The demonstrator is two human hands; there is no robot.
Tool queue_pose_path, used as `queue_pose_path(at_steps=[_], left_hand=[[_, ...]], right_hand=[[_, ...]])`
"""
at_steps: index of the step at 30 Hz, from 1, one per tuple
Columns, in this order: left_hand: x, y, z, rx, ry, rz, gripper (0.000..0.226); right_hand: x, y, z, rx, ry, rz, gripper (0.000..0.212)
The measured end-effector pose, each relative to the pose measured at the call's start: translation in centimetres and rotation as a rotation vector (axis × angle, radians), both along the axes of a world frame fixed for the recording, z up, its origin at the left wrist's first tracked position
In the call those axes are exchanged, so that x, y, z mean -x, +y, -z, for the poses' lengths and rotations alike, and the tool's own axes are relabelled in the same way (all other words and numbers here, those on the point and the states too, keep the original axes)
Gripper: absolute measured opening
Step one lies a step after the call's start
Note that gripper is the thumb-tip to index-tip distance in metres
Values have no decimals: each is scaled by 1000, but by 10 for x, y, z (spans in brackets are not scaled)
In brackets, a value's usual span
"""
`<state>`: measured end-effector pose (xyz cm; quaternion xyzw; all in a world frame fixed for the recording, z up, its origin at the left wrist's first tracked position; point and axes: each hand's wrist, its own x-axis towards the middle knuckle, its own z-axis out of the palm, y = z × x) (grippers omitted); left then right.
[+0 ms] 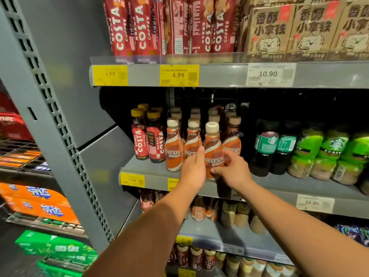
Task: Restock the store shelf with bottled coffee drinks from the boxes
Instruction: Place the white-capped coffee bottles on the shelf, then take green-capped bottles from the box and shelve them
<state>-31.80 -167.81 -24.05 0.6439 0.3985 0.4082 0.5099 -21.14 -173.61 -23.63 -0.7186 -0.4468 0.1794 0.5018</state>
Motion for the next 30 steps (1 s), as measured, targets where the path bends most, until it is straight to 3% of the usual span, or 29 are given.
queue_pose_path(at_steps=[10, 19, 26, 30], left_hand=[[1, 2, 14, 50, 3, 34, 42], [-2, 12, 16, 99, -52, 54, 56], [-4, 14, 22, 82, -70, 65, 59], [-4, 14, 22, 67, -109, 27, 48]], right_hand=[[-4, 5, 8, 26, 21, 11, 58], [-4, 12, 16, -8, 46, 105, 40], [-4, 13, 15, -8, 24, 113, 46], [-3, 11, 14, -18, 0, 113, 46]])
